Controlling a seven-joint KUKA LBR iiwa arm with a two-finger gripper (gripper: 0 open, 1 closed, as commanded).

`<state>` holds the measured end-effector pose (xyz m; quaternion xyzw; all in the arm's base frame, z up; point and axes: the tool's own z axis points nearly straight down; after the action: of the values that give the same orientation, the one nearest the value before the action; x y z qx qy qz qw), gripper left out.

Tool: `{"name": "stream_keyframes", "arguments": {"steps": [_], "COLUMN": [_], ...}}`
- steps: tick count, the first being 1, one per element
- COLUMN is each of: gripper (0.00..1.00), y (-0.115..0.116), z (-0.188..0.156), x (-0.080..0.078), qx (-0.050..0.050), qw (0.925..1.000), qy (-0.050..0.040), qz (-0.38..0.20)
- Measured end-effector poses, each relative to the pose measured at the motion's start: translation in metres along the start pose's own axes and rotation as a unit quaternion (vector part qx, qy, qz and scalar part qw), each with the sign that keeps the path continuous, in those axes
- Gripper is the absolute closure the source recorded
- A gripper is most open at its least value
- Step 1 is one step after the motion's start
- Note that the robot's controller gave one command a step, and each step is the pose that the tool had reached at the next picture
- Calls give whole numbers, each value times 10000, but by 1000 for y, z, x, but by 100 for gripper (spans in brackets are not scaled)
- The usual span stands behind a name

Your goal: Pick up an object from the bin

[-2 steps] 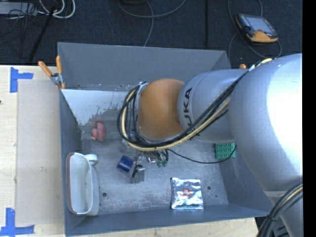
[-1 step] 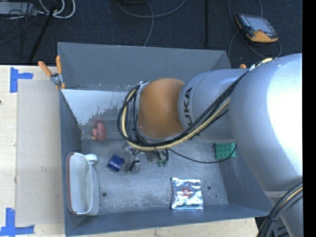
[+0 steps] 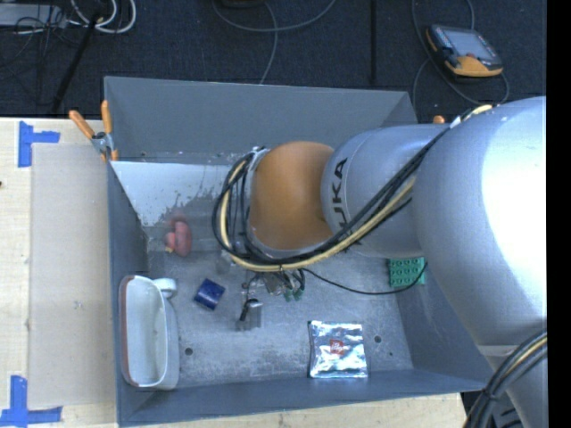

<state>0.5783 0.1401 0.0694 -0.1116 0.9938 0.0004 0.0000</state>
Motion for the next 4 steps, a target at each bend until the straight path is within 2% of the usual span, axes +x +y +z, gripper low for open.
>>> {"name": "stream_keyframes", "arguments": {"steps": [1, 2, 3, 4], "gripper": [0, 100, 0, 0], "y": [34, 33, 32, 57], "z": [0, 0, 0, 0], "x": [-3, -3, -3, -20], "qx": [-5, 1, 0, -4], "qw": [9996, 9997, 9997, 9998], "qy": [-4, -3, -3, -14], "qz": [-284, -259, -252, -220]}}
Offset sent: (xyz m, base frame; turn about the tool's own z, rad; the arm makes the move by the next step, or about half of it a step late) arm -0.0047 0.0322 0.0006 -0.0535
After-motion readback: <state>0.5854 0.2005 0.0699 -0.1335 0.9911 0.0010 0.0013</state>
